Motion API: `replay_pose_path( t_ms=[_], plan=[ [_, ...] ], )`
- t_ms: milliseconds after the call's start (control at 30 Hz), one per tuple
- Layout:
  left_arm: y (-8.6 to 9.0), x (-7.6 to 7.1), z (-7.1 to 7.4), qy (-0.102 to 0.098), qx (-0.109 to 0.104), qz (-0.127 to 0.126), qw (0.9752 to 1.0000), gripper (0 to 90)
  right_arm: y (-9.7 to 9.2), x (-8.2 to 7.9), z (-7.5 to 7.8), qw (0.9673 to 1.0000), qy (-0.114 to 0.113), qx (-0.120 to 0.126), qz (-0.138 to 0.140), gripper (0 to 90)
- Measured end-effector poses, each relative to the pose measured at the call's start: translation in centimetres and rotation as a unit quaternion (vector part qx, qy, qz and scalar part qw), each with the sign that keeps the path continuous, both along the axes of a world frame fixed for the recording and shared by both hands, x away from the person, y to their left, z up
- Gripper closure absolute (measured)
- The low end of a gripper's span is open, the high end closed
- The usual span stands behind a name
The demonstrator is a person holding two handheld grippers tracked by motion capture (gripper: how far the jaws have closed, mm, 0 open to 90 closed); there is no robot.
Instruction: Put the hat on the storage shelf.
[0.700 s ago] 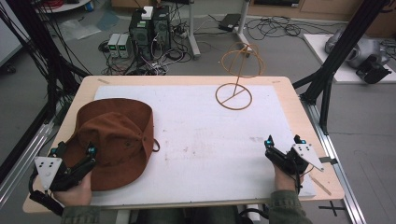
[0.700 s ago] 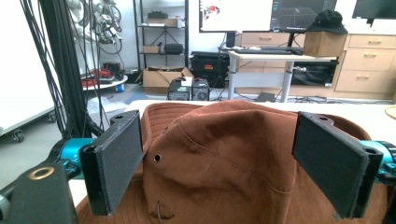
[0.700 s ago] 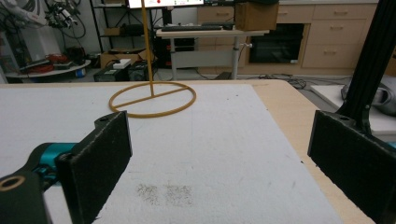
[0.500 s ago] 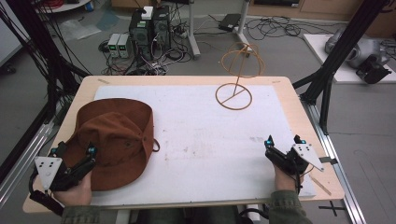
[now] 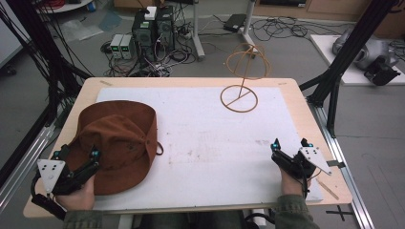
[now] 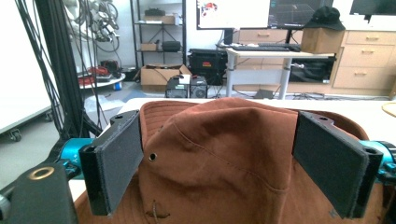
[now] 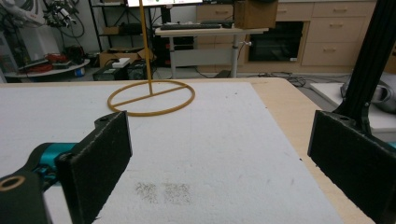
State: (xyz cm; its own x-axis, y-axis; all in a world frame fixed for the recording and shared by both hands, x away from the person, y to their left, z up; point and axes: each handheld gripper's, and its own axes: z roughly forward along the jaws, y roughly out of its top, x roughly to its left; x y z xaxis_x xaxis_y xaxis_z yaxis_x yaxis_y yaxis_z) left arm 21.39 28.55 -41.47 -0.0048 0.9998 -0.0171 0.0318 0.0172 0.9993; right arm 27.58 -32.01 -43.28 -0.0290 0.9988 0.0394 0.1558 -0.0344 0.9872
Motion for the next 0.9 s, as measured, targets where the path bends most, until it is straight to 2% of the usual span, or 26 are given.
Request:
replay_pose_path(
  t_ms=[300,467,533,633,667,700,733,833,867,900],
  plan=[
    [-0.4,0.1,0.4,0.004,0.016,-0.007,0.9998,16.6,0.0,0.0,0.0,1.0,0.002,0.0,-0.001,5.4],
    [-0.5,0.2,0.6,0.005,0.015,-0.009,0.9998,16.6,0.0,0.1,-0.1,1.0,0.004,0.001,-0.002,5.4],
    [-0.6,0.4,0.8,0.012,0.015,-0.011,0.9998,16.6,0.0,0.1,-0.1,1.0,0.004,-0.001,-0.002,5.4],
    [-0.9,1.1,1.1,0.045,0.014,-0.03,0.9984,16.6,0.0,0.1,-0.1,1.0,0.005,0.0,-0.001,5.4],
    [-0.9,1.1,1.1,0.045,0.014,-0.03,0.9984,16.6,0.1,0.1,-0.1,1.0,0.006,0.001,-0.002,5.4],
    [-0.9,1.3,1.1,0.054,0.014,-0.034,0.9979,16.6,0.0,0.1,-0.1,1.0,0.005,-0.002,-0.002,5.4],
    [-1.1,1.6,1.1,0.073,0.014,-0.042,0.9964,16.6,0.0,0.1,-0.1,1.0,0.005,-0.002,-0.002,5.4],
    [-1.2,2.4,1.0,0.101,0.012,-0.047,0.9937,16.6,0.0,0.2,-0.2,1.0,0.007,0.0,-0.001,5.4],
    [-1.2,2.4,1.0,0.101,0.012,-0.047,0.9937,16.6,0.0,0.2,-0.2,1.0,0.009,0.002,-0.002,5.4],
    [-1.3,2.9,0.8,0.119,0.01,-0.049,0.9916,16.6,0.0,0.2,-0.2,1.0,0.009,0.003,-0.002,5.4]
  ],
)
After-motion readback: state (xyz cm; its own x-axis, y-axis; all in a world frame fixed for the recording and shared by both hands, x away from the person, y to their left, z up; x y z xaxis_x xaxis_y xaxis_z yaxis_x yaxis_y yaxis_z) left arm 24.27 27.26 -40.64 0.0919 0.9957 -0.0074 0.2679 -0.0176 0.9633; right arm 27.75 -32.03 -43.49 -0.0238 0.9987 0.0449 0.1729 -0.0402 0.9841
